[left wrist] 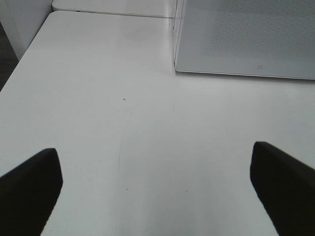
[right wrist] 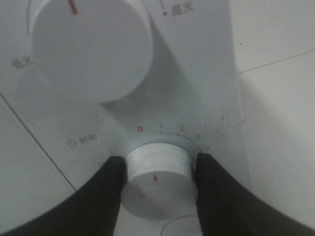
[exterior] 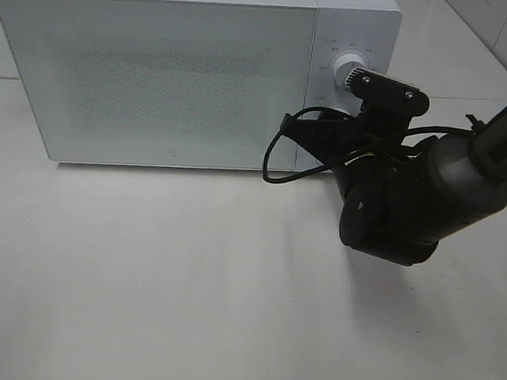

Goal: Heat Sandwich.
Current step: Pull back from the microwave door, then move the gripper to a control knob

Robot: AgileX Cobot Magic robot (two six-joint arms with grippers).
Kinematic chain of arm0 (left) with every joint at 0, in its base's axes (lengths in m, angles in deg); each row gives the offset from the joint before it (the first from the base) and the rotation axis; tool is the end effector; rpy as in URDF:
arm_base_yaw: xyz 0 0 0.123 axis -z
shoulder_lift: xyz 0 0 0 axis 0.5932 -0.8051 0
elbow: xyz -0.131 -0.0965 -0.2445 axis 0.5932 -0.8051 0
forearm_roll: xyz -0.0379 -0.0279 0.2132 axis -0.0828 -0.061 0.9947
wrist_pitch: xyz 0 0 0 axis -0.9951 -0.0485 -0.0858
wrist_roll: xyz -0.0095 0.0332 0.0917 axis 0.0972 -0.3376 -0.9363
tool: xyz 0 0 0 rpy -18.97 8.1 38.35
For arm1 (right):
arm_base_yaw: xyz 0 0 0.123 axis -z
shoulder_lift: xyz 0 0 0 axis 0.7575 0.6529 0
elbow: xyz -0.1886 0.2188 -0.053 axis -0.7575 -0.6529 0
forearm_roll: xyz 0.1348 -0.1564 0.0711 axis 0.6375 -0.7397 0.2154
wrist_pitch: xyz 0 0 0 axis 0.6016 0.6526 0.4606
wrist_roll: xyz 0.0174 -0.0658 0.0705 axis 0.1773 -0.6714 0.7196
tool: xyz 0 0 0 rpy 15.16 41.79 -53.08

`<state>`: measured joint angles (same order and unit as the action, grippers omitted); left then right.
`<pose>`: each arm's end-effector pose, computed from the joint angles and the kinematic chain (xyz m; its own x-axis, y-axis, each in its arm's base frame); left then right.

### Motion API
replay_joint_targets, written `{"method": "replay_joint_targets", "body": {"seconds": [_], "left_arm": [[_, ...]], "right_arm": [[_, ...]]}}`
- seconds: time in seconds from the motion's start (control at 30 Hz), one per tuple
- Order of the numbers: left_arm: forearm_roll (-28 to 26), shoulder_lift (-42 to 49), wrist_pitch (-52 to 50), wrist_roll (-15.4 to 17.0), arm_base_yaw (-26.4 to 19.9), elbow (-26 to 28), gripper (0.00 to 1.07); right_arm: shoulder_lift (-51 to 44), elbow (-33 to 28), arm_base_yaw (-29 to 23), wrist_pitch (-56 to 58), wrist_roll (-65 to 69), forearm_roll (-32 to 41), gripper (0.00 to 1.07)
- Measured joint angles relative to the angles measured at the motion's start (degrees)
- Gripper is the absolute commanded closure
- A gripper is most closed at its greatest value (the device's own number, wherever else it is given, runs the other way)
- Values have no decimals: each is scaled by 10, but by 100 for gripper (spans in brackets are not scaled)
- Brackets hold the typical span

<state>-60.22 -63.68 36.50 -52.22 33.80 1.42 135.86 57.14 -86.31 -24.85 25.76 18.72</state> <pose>-0.0364 -0.0071 0.2582 -0.4388 -0.0520 -0.8971 -0.0095 0.9985 -0.0533 0.3205 0.1609 0.1601 -0.1054 0.3148 -0.9433 0.1219 0.9455 0.3020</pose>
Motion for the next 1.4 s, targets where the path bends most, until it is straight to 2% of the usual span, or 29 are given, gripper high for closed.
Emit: {"method": "replay_joint_targets", "body": {"seconds": [0.27, 0.57, 1.13, 1.4], "left_arm": [[0, 0, 0, 0, 0, 0, 8], [0, 0, 0, 0, 0, 0, 8], [0, 0, 0, 0, 0, 0, 8], [0, 0, 0, 0, 0, 0, 8]], "right_arm": [[0, -5, 2, -3, 159, -9, 92], [28, -6, 2, -50, 423, -22, 92], [28, -7, 2, -54, 598, -29, 91], [28, -8, 2, -54, 739, -31, 91]]}}
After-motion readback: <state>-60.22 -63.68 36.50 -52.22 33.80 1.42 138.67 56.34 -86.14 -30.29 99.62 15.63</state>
